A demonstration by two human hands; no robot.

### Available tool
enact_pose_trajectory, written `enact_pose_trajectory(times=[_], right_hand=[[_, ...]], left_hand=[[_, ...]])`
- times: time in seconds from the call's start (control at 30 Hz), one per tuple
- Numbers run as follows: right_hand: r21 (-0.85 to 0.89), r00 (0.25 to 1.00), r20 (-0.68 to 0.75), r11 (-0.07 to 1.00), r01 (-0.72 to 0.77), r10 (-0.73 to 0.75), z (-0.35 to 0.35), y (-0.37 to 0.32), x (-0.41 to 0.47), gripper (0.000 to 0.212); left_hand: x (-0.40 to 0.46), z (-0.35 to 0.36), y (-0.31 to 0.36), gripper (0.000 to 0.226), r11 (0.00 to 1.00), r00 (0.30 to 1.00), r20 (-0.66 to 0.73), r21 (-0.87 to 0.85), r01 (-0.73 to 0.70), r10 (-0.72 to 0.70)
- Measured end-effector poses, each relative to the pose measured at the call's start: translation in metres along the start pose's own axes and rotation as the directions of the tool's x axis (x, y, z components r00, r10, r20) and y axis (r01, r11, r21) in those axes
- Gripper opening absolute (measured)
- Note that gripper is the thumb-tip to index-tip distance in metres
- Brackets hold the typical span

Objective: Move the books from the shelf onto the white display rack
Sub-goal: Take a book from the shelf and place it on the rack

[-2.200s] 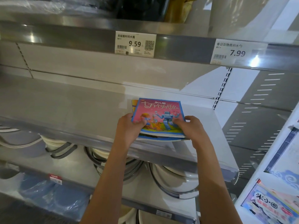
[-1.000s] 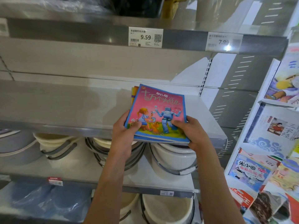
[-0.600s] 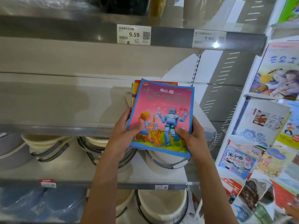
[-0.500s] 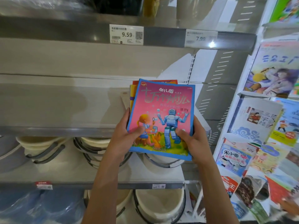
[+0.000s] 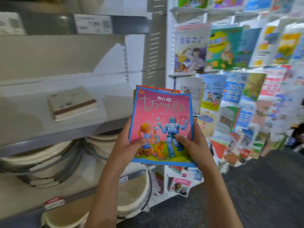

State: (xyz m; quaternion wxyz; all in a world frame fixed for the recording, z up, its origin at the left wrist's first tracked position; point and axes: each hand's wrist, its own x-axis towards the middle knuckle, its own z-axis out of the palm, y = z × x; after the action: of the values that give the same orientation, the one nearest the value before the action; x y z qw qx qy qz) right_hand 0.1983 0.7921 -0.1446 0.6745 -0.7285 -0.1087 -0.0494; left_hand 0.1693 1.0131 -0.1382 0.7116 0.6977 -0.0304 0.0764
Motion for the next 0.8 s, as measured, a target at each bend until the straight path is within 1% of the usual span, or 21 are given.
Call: enact_pose_trajectory(times=[0.1,0.17,0.23,0.33,0.5,0.8], right_hand=[[-0.08,0.993,-0.115,0.997,0.0,-0.009,-0.056,-0.002,-0.021,0.071],[-0.129,0.981,-0.196,0.992,-0.018,-0.008,-0.094,-0.004,-0.037,0.083],[-0.187,0.963,-0.267,0.982,-0.027,-0.025,-0.133,-0.007,-0.056,0.09],[-0.251,0.94,-0.337,0.967,-0.041,-0.047,-0.19,-0.01,-0.087,0.09],[-0.27,0.913,-0.405,0.96,-0.074,-0.043,-0.273,-0.009,-0.13,0.089],[-0.308,0.85,-0.526,0.931,-0.193,0.002,-0.39,-0.001,-0.18,0.093]], left_hand=[[-0.004,0.059,-0.003,0.064,0.999,0.998,0.049,0.011,-0.037,0.036],[-0.008,0.099,-0.003,0.07,0.997,0.995,0.077,0.033,-0.067,0.064],[-0.013,0.138,-0.005,0.076,0.994,0.99,0.107,0.052,-0.095,0.089],[-0.023,0.196,-0.012,0.08,0.987,0.979,0.168,0.091,-0.134,0.118],[-0.042,0.287,-0.024,0.08,0.983,0.957,0.256,0.088,-0.161,0.134],[-0.058,0.419,-0.029,0.08,0.973,0.914,0.38,0.115,-0.198,0.141]])
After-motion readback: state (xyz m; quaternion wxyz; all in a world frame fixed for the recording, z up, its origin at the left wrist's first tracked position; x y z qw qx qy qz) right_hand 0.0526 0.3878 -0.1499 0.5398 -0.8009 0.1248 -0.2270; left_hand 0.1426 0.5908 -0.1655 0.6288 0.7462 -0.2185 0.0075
